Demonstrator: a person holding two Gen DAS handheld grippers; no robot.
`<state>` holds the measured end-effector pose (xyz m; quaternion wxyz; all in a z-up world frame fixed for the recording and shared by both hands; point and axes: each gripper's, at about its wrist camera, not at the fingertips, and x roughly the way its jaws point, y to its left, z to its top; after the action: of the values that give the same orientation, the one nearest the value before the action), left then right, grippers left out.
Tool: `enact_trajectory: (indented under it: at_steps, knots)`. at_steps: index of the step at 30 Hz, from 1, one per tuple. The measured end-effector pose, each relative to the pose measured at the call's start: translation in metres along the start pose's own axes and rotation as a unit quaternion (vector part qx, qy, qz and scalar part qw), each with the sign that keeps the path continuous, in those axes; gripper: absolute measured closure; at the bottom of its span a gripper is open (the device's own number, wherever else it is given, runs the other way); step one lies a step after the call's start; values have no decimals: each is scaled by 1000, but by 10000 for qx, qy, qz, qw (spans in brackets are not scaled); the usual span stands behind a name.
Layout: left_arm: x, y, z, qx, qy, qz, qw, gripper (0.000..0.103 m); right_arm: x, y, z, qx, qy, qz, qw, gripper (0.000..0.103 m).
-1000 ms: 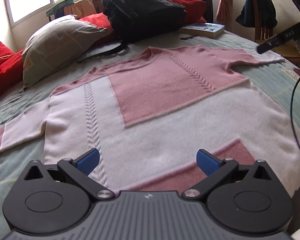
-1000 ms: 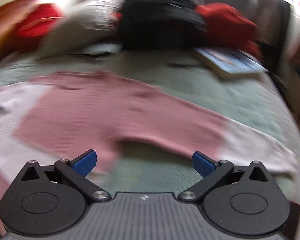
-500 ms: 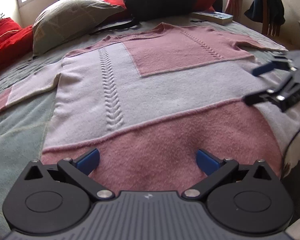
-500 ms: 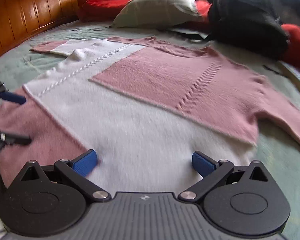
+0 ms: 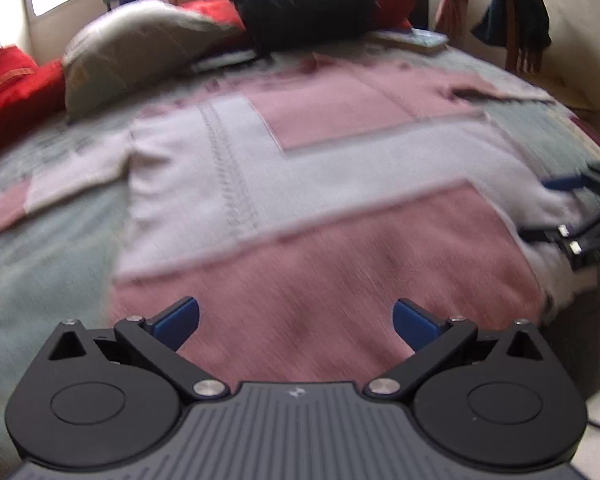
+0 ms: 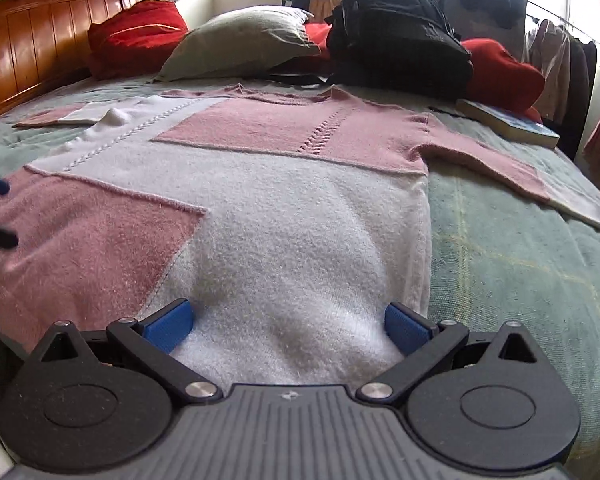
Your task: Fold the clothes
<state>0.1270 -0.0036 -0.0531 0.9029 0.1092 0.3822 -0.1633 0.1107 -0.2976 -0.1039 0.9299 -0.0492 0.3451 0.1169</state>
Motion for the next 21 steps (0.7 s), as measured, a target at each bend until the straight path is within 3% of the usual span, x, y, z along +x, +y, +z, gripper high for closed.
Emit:
enact_trajectory:
  at_steps: [2, 5, 7, 13, 17, 21]
  knots:
    - [7, 8, 13, -70, -121, -41, 9999, 1, 3, -2, 3, 115, 63, 27, 9999, 0]
    - [24, 17, 22, -345, 43, -245, 9991, 1, 4, 1, 4, 197, 88, -72, 9997, 0]
    - [33, 19, 14, -476, 255, -332, 9980, 1, 3, 3, 3, 178, 100, -136, 9997, 0]
    - [15, 23, -6, -378, 304, -478, 9977, 1, 2, 8, 14, 324, 289, -338, 9985, 0]
    - [11, 52, 30, -545, 95, -507, 9972, 1, -1, 17, 37, 402, 175, -521, 9977, 0]
    - [27, 81, 80, -622, -295, -567, 9960, 1, 5, 32, 63, 312, -72, -258, 9992, 0]
